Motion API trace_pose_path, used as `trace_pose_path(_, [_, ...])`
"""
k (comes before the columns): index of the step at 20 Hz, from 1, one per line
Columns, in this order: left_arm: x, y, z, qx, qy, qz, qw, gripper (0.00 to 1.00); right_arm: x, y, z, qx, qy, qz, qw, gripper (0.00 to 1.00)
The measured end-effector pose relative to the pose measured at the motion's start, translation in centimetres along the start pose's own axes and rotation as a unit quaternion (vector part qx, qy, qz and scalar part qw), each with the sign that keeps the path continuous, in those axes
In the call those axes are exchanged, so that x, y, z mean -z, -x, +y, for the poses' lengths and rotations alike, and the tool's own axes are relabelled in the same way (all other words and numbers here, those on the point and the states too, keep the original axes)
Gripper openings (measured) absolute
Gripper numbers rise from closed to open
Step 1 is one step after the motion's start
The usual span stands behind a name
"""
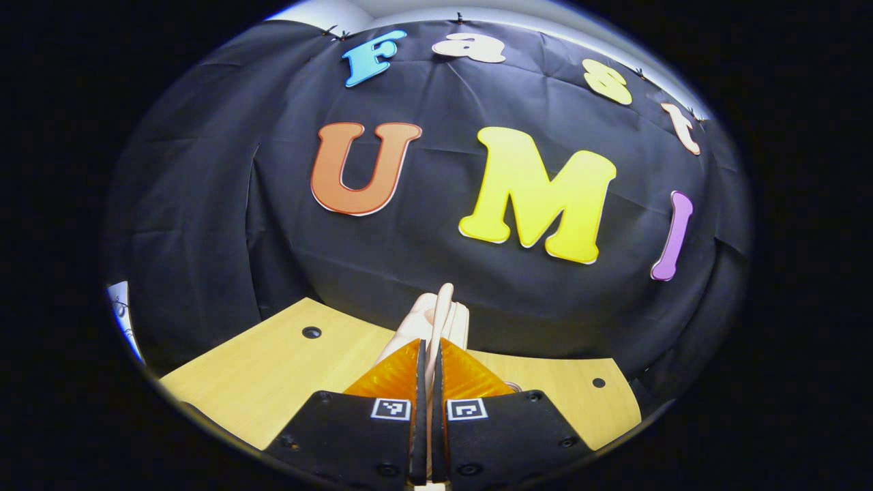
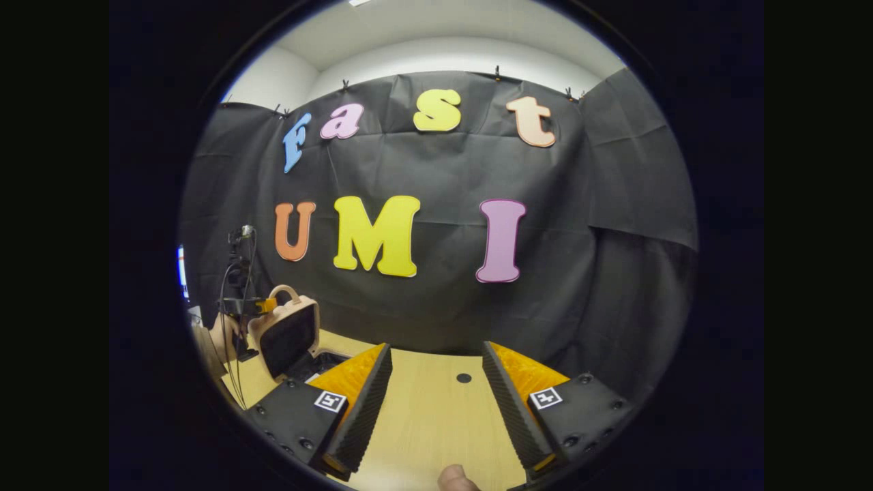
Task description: First open the suitcase, pack the skin care products into it, and then close the suitcase.
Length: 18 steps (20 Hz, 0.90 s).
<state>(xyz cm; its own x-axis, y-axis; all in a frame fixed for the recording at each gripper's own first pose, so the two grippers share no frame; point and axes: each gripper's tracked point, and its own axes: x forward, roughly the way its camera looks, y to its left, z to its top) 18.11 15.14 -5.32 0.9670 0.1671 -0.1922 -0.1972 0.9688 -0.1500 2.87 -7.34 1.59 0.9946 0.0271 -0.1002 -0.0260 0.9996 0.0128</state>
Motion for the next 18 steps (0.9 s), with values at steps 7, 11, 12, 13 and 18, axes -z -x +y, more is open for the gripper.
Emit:
trace_pose_path(7, [7.2,0.2,-10.6,0.043,-0.057,0.037,0.997,0.06,2.9,-0.2,-2.6,-0.019,-0.012,0.024,0.999,0.79])
trace_pose_path(11, [13.1,-0.1,-14.8,0.058,-0.109,0.081,0.989,0.06,4.2,-0.1,-5.0,-0.011,-0.015,0.031,0.999,0.79])
trace_pose_path(12, [14.3,-0.4,-15.4,0.059,-0.124,0.090,0.986,0.06,4.8,-0.1,-5.7,-0.008,-0.019,0.034,0.999,0.79])
trace_pose_path(13, [15.7,-0.5,-16.1,0.059,-0.138,0.098,0.984,0.06,5.5,0.3,-6.1,-0.005,-0.024,0.039,0.999,0.79])
trace_pose_path(18, [22.1,-1.2,-18.0,0.051,-0.188,0.153,0.969,0.06,8.8,0.6,-8.8,0.011,-0.050,0.076,0.996,0.79])
